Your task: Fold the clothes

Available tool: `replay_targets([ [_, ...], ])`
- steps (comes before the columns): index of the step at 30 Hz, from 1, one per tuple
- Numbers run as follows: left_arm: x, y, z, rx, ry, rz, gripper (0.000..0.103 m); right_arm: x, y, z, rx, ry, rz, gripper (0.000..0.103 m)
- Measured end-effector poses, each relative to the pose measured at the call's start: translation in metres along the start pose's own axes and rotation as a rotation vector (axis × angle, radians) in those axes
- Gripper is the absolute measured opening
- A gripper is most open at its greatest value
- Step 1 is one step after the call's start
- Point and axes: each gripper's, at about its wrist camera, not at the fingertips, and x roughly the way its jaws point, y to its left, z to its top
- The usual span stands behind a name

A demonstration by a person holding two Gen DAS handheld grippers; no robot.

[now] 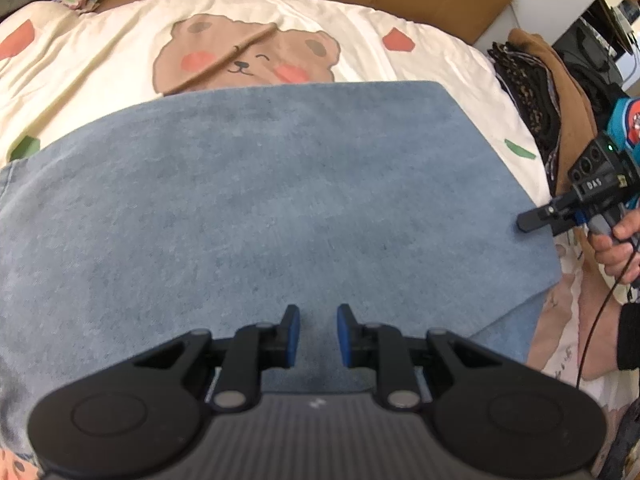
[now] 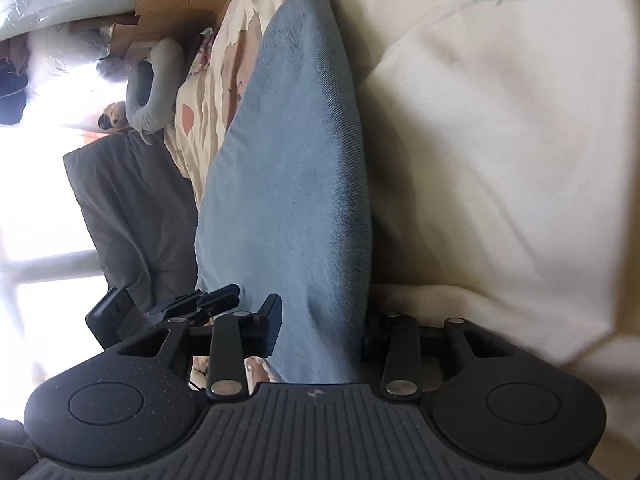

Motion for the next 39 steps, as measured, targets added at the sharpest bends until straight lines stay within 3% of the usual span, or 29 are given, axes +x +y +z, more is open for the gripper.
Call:
replay_targets([
  [1,0.002,-0.001,-0.001,0.007,0.004,0.002,0.021,0.003,0.001,0.001,-0.008,0.001,-0.015,0.036],
  [3,0.006,-0.002,-0.002,0.01,0.007,0.005,0.021,0.007,0.002,0.002,-0.031,0.004,-0.06,0.013],
  [6,0.011,-0.007,-0.004,0.016,0.003,0.003,0.022,0.006,0.011,0.002,-0.059,0.01,-0.093,0.007],
  [12,0.012,-0.029,-0.006,0.146,0.003,0.034,0.023,-0.006,0.05,0.005,-0.156,0.009,-0.122,0.005],
  [25,-0.002,-0.01,0.012,0.035,-0.065,-0.005,0.023,-0.046,0.083,0.011,-0.194,-0.039,-0.096,0.005],
  [39,0.007,-0.029,0.021,0.029,-0.079,-0.084,0.023,-0.089,0.07,0.009,-0.127,-0.069,-0.149,0.005],
])
